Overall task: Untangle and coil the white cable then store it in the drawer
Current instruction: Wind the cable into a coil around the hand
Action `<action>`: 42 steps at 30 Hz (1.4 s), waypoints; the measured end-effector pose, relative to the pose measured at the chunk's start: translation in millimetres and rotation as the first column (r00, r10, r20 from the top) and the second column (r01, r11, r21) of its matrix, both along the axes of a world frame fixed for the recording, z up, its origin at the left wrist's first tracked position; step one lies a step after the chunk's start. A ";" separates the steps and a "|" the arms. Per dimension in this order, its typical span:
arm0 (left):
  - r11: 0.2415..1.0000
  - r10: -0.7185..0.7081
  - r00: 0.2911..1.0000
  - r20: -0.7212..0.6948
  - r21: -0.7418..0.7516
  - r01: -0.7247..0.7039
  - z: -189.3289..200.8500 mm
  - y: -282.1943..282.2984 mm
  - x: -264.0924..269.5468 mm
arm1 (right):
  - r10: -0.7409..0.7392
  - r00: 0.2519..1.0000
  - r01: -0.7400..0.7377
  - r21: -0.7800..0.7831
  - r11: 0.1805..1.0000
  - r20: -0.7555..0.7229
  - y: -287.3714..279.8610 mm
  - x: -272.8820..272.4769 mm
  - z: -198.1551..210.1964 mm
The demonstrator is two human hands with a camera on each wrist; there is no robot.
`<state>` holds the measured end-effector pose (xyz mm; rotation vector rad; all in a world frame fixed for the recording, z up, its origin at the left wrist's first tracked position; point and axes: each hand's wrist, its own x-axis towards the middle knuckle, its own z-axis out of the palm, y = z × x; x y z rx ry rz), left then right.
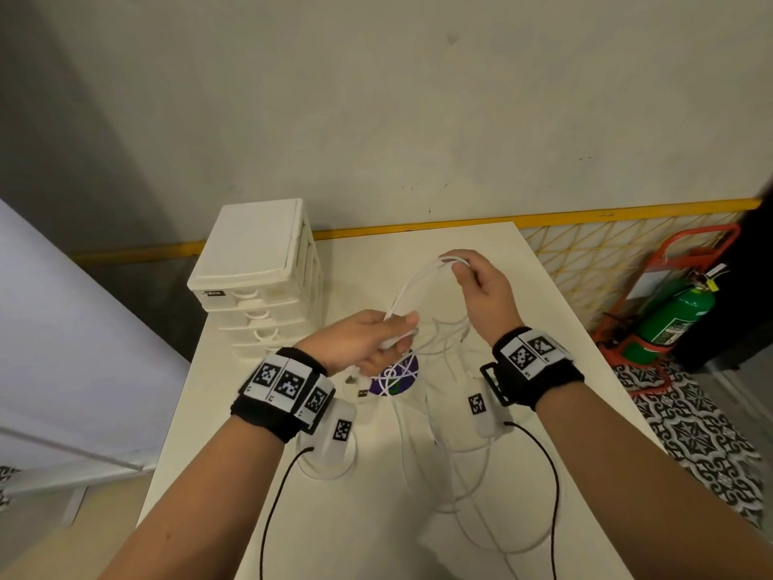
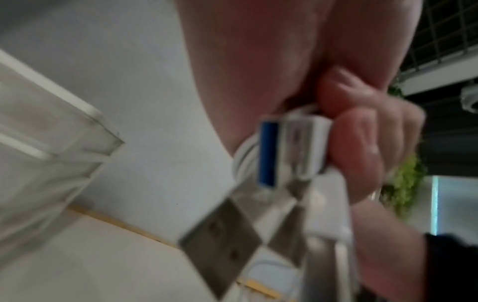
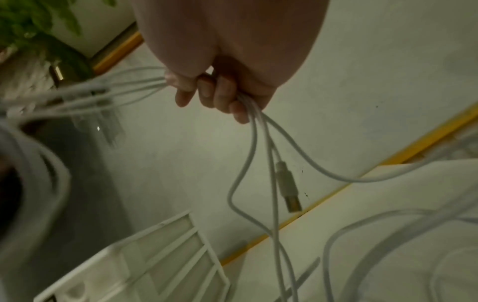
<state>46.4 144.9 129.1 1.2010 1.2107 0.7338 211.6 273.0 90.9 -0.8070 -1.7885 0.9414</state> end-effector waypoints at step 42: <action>0.394 0.611 0.566 0.554 0.407 -0.824 20.5 37.1 -2.3 | 0.385 0.638 -0.238 -0.304 0.922 0.667 -50.1 -7.7 -51.7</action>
